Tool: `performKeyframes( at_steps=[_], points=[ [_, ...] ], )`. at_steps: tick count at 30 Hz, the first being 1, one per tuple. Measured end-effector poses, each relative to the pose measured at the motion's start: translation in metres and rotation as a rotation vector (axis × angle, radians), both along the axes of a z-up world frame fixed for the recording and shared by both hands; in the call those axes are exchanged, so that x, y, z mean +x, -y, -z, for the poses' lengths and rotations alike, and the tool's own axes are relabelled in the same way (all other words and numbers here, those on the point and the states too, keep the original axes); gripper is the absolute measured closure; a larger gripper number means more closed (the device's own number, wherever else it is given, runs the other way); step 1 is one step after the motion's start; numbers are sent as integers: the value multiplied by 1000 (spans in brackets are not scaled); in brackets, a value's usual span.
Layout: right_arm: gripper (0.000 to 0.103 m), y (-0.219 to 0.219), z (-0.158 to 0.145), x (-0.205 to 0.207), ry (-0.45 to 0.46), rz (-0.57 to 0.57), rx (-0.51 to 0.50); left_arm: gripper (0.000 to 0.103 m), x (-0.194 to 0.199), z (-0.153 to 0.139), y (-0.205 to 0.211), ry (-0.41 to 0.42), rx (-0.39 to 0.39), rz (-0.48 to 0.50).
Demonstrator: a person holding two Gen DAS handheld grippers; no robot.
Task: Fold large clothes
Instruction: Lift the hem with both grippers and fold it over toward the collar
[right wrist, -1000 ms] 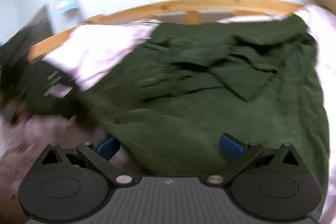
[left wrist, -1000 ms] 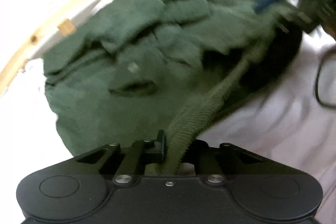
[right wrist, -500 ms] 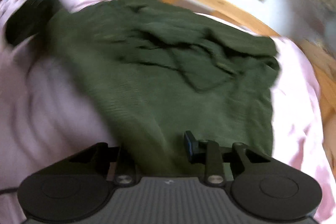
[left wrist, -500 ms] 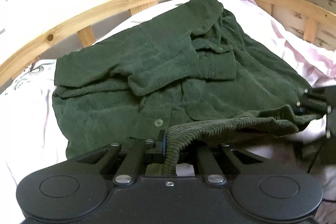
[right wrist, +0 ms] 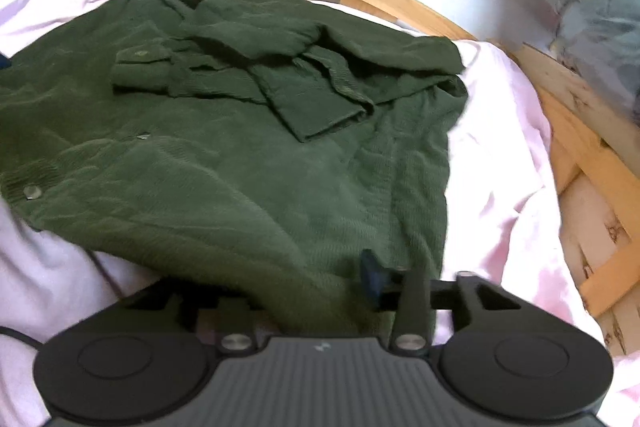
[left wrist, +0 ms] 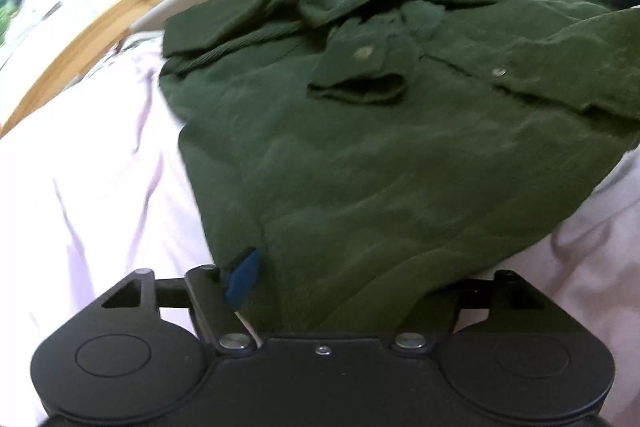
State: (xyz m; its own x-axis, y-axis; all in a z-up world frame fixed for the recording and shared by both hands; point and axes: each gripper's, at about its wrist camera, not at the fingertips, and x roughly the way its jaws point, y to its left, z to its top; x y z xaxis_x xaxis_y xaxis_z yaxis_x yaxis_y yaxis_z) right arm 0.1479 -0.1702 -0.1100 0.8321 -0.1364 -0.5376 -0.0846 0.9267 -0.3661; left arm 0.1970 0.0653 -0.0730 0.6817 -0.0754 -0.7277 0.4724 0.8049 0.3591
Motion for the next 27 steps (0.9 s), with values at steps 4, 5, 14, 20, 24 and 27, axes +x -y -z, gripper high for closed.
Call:
performKeyframes(
  at_steps=[4, 5, 14, 20, 24, 27],
  points=[
    [94, -11, -5, -10, 57, -34, -16, 65, 1, -5, -5, 4, -62, -24],
    [95, -11, -11, -14, 84, -39, -9, 77, 0, -9, -5, 14, -84, -34],
    [96, -15, -84, -89, 184, -135, 20, 93, -58, -81, -32, 179, -274, -96],
    [96, -16, -113, -107, 146, -208, 59, 93, -102, -131, -56, 131, -259, -26],
    [95, -10, -119, -72, 143, -216, 56, 93, -93, -150, -58, 79, -229, -11],
    [95, 0, -124, -26, 153, -202, 60, 93, -56, -166, -46, 36, -213, -18]
  ],
)
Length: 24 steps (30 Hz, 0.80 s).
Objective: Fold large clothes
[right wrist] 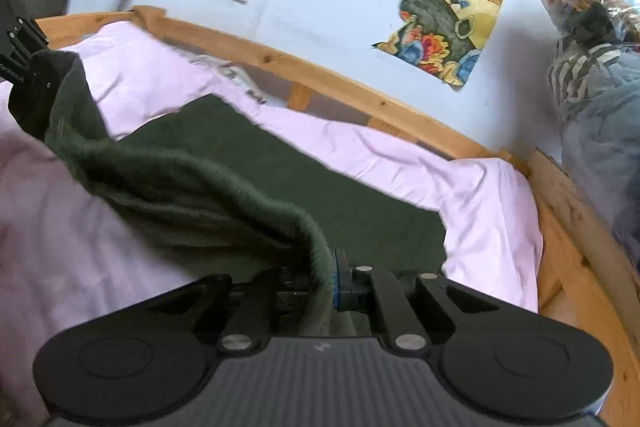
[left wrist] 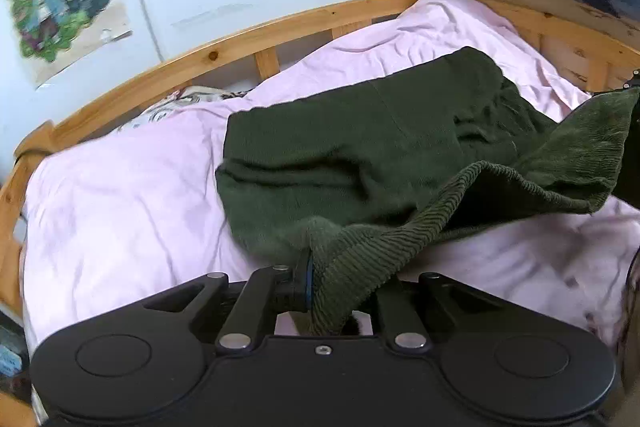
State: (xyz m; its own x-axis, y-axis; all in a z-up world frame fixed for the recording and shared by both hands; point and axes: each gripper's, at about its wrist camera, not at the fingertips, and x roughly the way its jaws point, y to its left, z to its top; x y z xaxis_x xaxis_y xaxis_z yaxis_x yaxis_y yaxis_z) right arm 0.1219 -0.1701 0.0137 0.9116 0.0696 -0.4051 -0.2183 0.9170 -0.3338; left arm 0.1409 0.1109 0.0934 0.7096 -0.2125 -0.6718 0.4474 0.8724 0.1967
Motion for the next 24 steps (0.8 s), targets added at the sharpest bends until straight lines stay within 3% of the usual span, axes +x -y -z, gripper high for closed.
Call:
performKeyframes(
  at_steps=[4, 7, 8, 9, 10, 12, 13, 15, 16, 17, 18, 19, 21, 24],
  points=[
    [93, 18, 12, 82, -42, 40, 48, 92, 77, -14, 21, -19, 67, 9],
    [91, 42, 26, 147, -139, 61, 191, 89, 146, -4, 35, 12, 67, -1],
    [86, 53, 32, 164, -167, 71, 263, 86, 172, 6, 38, 23, 73, -5],
    [70, 64, 39, 178, -198, 86, 344, 85, 193, 18, 42, 22, 79, -11],
    [44, 76, 45, 187, -219, 105, 435, 80, 219, 34, 45, 0, 83, -25],
    [19, 95, 54, 190, -189, 130, 597, 70, 252, 55, 43, -66, 72, -58],
    [11, 102, 57, 187, -159, 125, 654, 62, 264, 62, 38, -98, 47, -72],
    [4, 115, 64, 170, -71, 142, 761, 36, 274, 64, 15, -112, -79, -111],
    [0, 121, 68, 156, -12, 164, 810, 15, 271, 61, 0, -101, -167, -127],
    [0, 127, 71, 143, 46, 183, 845, 2, 268, 58, -13, -85, -250, -138],
    [0, 128, 76, 127, 95, 186, 860, 1, 263, 52, -29, -55, -341, -158],
    [0, 127, 80, 111, 126, 169, 838, 1, 259, 47, -44, -32, -416, -186],
    [0, 110, 85, 88, 129, 119, 667, 1, 248, 41, -65, -30, -509, -245],
    [0, 69, 96, 70, 86, 44, 303, 1, 221, 42, -77, -42, -499, -274]
  ],
)
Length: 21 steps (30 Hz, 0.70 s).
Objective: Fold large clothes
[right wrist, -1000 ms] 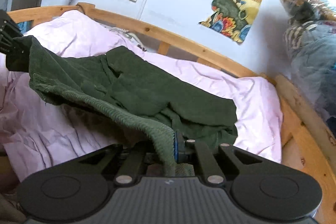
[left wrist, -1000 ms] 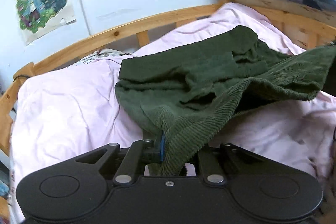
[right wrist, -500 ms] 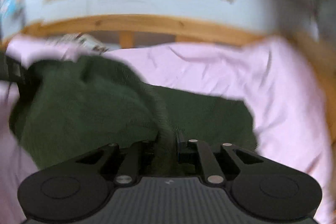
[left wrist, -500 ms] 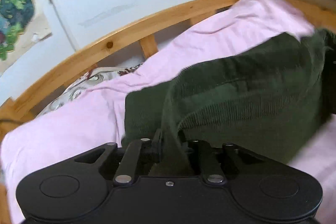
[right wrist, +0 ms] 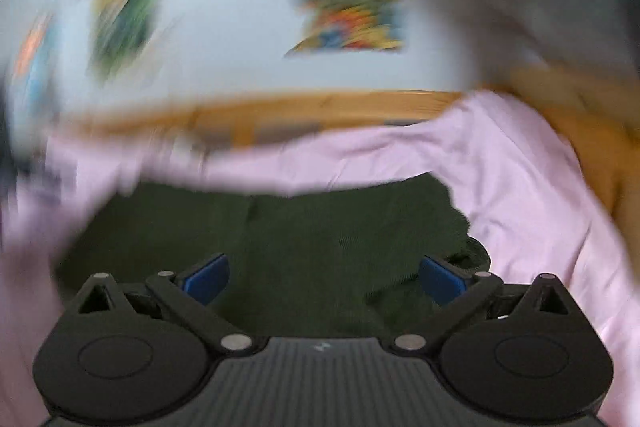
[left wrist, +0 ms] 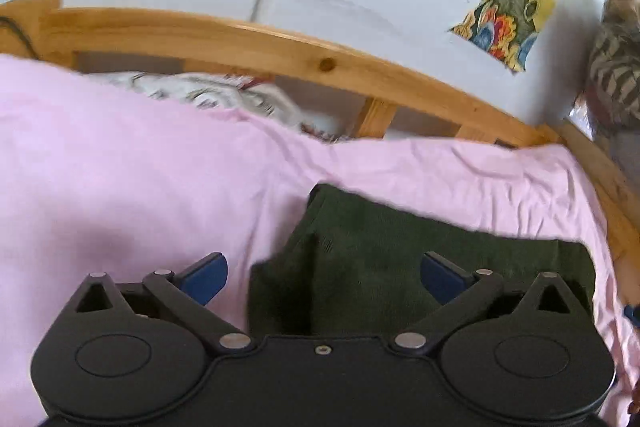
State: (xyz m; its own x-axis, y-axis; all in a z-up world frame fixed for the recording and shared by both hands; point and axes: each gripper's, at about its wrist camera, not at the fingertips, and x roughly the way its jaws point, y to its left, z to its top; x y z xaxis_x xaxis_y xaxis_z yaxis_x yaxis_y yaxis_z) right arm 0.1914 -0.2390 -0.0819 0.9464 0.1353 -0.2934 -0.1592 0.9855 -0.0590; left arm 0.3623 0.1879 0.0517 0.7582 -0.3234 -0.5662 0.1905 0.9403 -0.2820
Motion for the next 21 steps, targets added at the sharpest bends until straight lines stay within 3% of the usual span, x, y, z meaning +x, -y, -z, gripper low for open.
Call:
performKeyframes(
  at_steps=[5, 8, 9, 10, 11, 12, 13, 14, 15, 18, 21],
  points=[
    [2, -57, 37, -12, -1, -38, -413, 2, -39, 36, 4, -65, 64, 41],
    [25, -75, 48, -13, -10, -64, -451, 14, -57, 64, 11, -114, 77, 47],
    [37, -73, 48, -8, -14, -58, -426, 18, -61, 71, 14, -126, 92, 42],
    [62, -70, 48, -6, -13, -50, -398, 29, -63, 78, 16, -131, 105, 33],
    [77, -64, 47, -3, -11, -38, -359, 47, -65, 84, 18, -137, 120, 19],
    [99, -54, 42, 0, -8, -26, -285, 53, -67, 88, 18, -137, 112, 22],
    [99, -41, 36, -3, 3, -6, -199, 63, -72, 90, 15, -127, 94, 20],
    [100, -27, 26, -4, 37, 18, -92, 85, -75, 88, 15, -115, 87, 18],
    [100, -13, 18, -5, 78, 51, -7, 90, -77, 85, 14, -102, 96, 13],
    [100, 39, 3, 1, 148, 210, 206, 97, -81, 70, 9, -57, 58, -13],
    [101, 91, 21, 27, 63, 329, 391, 98, -83, 67, 5, -51, 47, -59]
  ],
)
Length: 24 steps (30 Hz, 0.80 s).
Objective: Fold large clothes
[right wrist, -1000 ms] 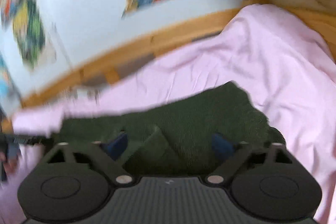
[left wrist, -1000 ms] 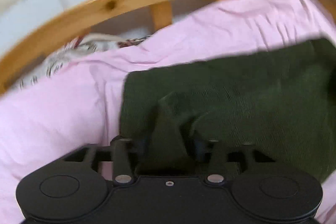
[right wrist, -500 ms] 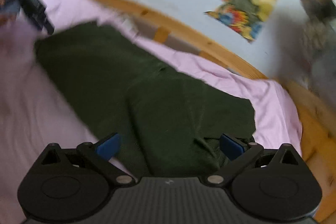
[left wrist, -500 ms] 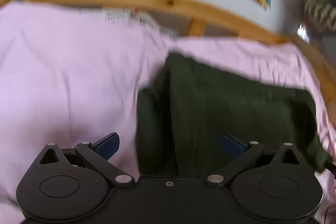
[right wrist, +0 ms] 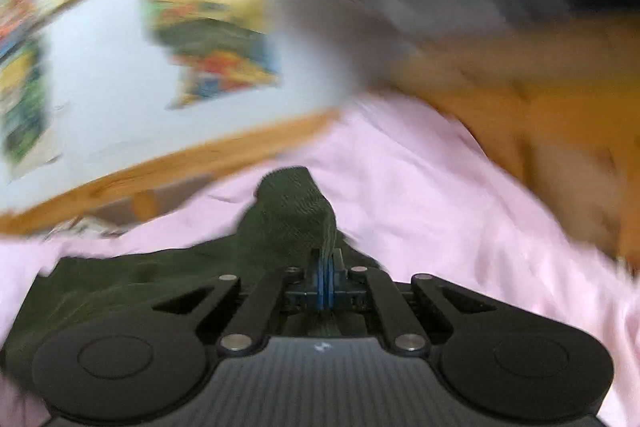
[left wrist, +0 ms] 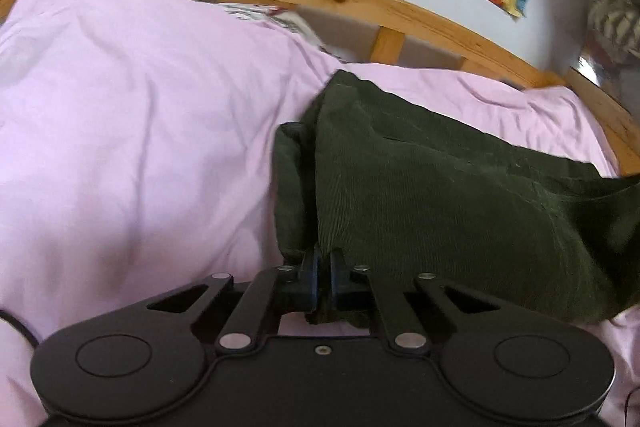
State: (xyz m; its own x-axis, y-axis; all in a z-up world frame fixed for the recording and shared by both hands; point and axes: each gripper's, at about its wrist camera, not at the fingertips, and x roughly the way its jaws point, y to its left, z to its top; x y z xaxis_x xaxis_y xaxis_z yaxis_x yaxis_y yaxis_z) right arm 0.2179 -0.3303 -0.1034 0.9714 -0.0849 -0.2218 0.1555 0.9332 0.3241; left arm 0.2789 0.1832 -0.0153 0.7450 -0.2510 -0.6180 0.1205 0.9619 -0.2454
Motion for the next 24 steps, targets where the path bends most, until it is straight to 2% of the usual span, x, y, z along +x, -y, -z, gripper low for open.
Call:
performKeyframes(
  at_steps=[3, 6, 7, 8, 9, 10, 11, 13, 14, 17, 19, 21, 24],
  points=[
    [100, 3, 26, 24, -122, 22, -25, 98, 10, 15, -4, -67, -1, -22],
    [97, -4, 28, 27, -133, 38, -68, 96, 21, 25, -2, -99, 5, -17],
    [91, -7, 26, 23, -123, 44, -79, 94, 22, 25, -2, -101, 7, -15],
    [84, -8, 22, 20, -104, 42, -82, 86, 22, 25, -3, -98, 12, -13],
    [61, -9, 20, 13, -86, 44, -86, 81, 21, 23, -3, -93, 29, -9],
    [43, -10, 18, 6, -69, 51, -92, 68, 20, 21, -3, -86, 40, -19],
    [40, -12, 17, 1, -51, 63, -102, 55, 19, 18, -5, -77, 38, -24],
    [38, -16, 13, 4, -45, 71, -121, 36, 17, 14, -10, -52, 5, -21],
    [38, -17, 14, 6, -60, 74, -127, 33, 16, 12, -11, -40, -4, -29],
    [38, -19, 27, 23, -138, 88, -148, 33, 21, 15, -12, -53, 17, -69],
    [32, -19, 41, 34, -180, 90, -180, 34, 26, 21, -11, -78, 61, -86],
    [28, -23, 47, 39, -191, 102, -220, 36, 28, 30, -11, -86, 102, -84],
    [25, -27, 43, 38, -192, 116, -236, 36, 28, 35, -12, -78, 110, -88]
  ],
)
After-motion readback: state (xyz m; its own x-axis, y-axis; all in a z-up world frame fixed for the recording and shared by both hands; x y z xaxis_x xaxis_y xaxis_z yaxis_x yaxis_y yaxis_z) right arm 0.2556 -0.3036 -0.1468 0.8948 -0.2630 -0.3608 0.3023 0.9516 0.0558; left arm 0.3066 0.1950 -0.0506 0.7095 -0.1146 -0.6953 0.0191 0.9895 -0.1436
